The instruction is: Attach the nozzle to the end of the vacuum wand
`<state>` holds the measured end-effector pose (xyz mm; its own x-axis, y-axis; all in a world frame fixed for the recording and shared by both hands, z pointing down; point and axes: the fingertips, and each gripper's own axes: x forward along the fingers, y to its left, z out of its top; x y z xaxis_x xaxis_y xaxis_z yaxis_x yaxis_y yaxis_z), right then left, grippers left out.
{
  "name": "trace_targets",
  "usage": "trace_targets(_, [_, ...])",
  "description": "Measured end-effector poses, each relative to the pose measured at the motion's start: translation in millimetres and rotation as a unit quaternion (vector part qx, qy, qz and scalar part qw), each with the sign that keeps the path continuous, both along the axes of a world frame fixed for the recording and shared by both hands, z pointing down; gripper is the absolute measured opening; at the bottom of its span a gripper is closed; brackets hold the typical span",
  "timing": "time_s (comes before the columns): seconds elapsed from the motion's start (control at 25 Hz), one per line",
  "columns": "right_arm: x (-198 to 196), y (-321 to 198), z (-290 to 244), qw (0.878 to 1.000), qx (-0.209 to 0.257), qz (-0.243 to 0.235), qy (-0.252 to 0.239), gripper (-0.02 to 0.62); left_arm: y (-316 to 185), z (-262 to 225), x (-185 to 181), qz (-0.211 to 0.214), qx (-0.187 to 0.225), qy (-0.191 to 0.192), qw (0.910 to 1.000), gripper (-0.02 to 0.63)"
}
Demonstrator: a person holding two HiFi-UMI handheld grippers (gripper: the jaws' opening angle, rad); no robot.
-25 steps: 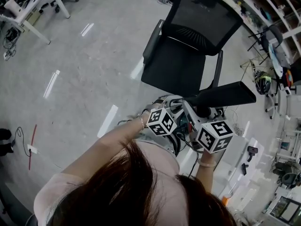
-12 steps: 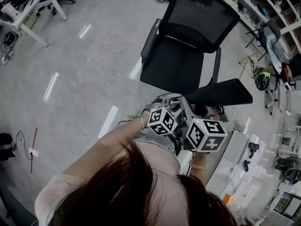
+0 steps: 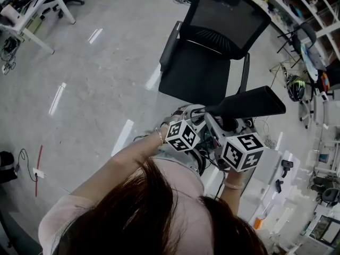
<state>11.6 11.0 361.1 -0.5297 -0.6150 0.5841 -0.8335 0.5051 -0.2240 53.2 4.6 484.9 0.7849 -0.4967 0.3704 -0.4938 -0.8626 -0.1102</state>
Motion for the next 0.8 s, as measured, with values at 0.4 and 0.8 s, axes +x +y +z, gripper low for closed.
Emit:
trace_targets(0.4, [-2, -7, 0, 0.999, 0.030, 0.026, -0.015, 0.179, -7, 3, -5, -0.010, -0.001, -0.001, 0.9999, 0.146])
trace_targets(0.8, [-4, -8, 0, 0.993, 0.044, 0.112, 0.018, 0.172, -8, 3, -10, -0.027, 0.011, -0.017, 0.9994, 0.149])
